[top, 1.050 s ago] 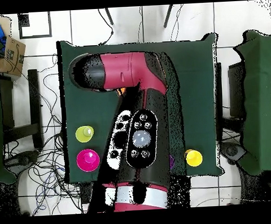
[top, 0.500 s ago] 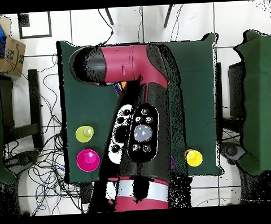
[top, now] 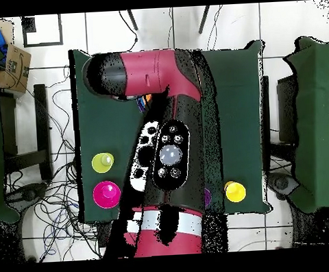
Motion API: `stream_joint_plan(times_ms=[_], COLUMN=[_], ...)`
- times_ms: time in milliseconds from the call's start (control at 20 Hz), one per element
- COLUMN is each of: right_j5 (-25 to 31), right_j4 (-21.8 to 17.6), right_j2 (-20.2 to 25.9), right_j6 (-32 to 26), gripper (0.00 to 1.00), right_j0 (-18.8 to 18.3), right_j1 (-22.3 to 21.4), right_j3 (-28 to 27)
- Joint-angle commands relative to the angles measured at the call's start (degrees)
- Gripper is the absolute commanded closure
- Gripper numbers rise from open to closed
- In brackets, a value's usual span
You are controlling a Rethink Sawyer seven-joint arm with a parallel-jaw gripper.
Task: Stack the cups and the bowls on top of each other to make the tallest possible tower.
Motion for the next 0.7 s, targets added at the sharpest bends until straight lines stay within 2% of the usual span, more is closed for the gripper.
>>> stream_joint_plan(times_ms=[50, 700], right_j5=[7.29, 6.46], right_j4=[-2.32, -2.54], right_j2=[4.97, 4.16], right_j6=[-3.67, -3.12], gripper=[1.0, 1.0], right_j0=[1.55, 2.44], right_j1=[3.07, 2.89], right_j3=[-1.8, -0.03])
